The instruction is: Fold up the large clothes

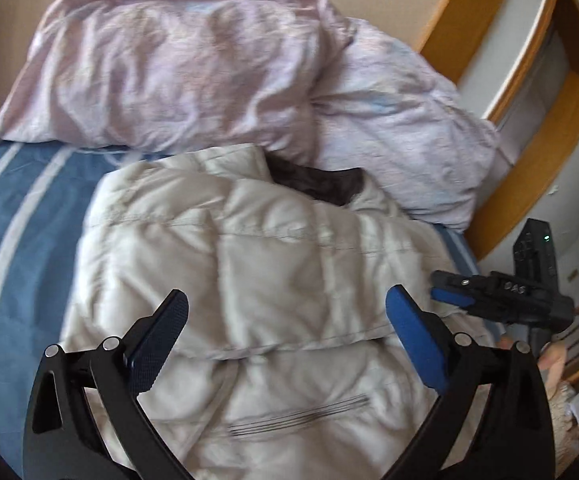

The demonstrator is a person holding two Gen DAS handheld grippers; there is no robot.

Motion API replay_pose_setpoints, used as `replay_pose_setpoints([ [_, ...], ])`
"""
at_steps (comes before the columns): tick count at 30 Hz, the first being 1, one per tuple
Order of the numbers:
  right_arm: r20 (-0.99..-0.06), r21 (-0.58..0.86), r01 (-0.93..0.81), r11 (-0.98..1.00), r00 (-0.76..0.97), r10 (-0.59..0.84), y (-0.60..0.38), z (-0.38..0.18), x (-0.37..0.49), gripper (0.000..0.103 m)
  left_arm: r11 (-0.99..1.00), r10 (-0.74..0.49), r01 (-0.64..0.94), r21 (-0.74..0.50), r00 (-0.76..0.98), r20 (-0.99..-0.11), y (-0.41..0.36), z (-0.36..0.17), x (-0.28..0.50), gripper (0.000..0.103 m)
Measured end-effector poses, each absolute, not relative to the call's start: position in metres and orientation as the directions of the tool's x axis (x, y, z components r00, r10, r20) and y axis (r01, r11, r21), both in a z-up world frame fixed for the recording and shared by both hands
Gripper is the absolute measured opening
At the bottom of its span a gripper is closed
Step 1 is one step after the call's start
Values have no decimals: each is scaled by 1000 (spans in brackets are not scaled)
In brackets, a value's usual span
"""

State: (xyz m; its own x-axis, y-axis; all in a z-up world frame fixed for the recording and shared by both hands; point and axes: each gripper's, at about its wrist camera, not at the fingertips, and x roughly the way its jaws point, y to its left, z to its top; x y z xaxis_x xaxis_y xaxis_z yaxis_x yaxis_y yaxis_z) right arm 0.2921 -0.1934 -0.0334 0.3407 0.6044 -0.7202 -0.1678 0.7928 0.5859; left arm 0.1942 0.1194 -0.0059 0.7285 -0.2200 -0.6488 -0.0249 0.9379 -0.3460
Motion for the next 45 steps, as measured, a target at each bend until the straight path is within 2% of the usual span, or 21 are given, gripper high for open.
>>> replay_pose_setpoints([
  [4, -755, 559, -150, 815, 314, 576, -182, -48, 297, 54, 943, -136, -127, -308, 698, -703, 152, -25, 187, 100],
  [6, -763, 549, -157, 821, 305, 569, -175, -52, 298, 42, 940, -105, -169, -297, 684, -722, 166, -32, 183, 100],
  [7, -764, 541, -170, 823, 310, 566, -171, -50, 297, 25, 938, -89, -188, -291, 680, -728, 172, -35, 182, 100],
  [8, -760, 530, -183, 828, 329, 560, -169, -46, 296, 18, 937, -78, -202, -286, 676, -733, 177, -37, 180, 100],
  [11, -713, 476, -245, 845, 454, 534, -166, -17, 286, 13, 938, -57, -217, -270, 671, -740, 185, -41, 178, 100],
  [13, -693, 452, -251, 856, 507, 513, -167, -7, 283, 13, 941, -40, -224, -253, 670, -741, 187, -42, 177, 100],
  [17, -775, 417, -155, 896, 454, 439, -171, -36, 295, 12, 944, -32, -226, -241, 664, -747, 190, -47, 176, 100],
  [24, -806, 413, -40, 910, 450, 385, -182, -54, 306, 13, 961, 11, -214, -173, 656, -754, 184, -52, 177, 100],
  [27, -822, 322, -67, 944, 476, 314, -172, -52, 301, 20, 968, 36, -210, -136, 656, -754, 181, -52, 176, 100],
  [29, -798, 257, -69, 964, 547, 252, -173, -35, 290, 32, 971, 45, -207, -123, 657, -753, 180, -52, 176, 100],
  [33, -695, 250, -103, 963, 673, 253, -180, -4, 272, 36, 971, 53, -211, -113, 651, -757, 182, -54, 177, 100],
  [39, -718, 324, -261, 909, 557, 416, -163, -10, 277, 36, 966, 36, -216, -142, 655, -755, 182, -55, 177, 100],
  [45, -837, 335, -201, 920, 385, 389, -152, -59, 304, 37, 970, 43, -208, -125, 653, -756, 180, -56, 178, 100],
])
